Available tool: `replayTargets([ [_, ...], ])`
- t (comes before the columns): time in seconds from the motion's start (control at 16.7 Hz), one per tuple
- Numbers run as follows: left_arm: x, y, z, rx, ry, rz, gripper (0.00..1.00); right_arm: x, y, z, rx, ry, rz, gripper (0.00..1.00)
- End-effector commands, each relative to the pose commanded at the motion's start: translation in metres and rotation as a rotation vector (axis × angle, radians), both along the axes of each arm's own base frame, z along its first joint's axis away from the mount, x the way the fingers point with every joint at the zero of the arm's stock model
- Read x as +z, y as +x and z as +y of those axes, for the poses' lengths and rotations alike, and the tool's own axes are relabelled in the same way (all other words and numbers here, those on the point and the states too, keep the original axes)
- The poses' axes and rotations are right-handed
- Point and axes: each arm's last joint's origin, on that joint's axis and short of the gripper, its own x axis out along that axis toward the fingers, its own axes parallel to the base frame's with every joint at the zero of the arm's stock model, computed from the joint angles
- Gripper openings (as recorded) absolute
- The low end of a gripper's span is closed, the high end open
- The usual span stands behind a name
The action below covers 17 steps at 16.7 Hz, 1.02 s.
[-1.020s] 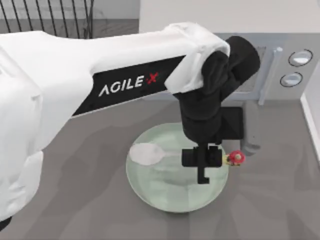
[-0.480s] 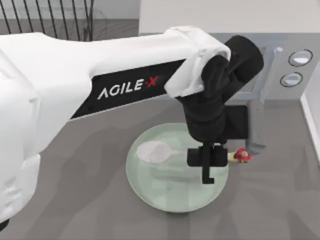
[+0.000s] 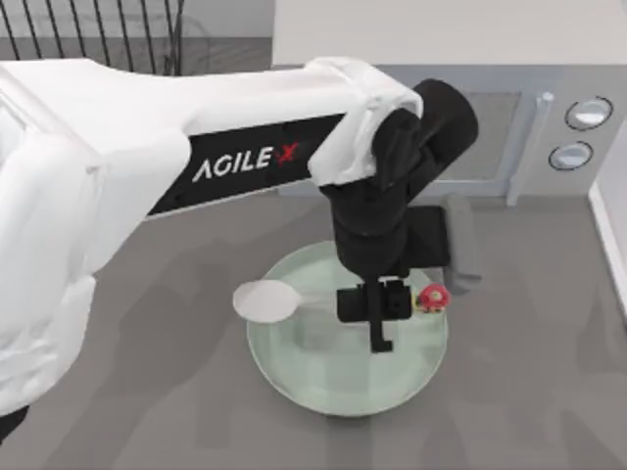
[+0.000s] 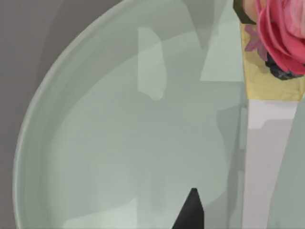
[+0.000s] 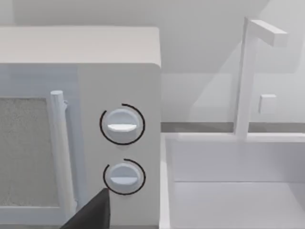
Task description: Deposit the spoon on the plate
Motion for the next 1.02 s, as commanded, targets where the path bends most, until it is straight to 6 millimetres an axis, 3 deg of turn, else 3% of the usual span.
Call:
replayTargets([
  [0.18, -0.02, 0.001, 0.005, 0.018, 0.046, 0.041, 0.0, 0.0, 0.0, 0.0, 0.0, 0.0, 0.0, 1.0],
  [0.48, -0.022, 0.001, 0.006, 0.019, 0.051, 0.046, 0.0, 0.0, 0.0, 0.0, 0.0, 0.0, 0.0, 1.0],
  [1.02, -0.022, 0.001, 0.006, 0.019, 0.051, 0.046, 0.68, 0.0, 0.0, 0.0, 0.0, 0.0, 0.0, 1.0],
])
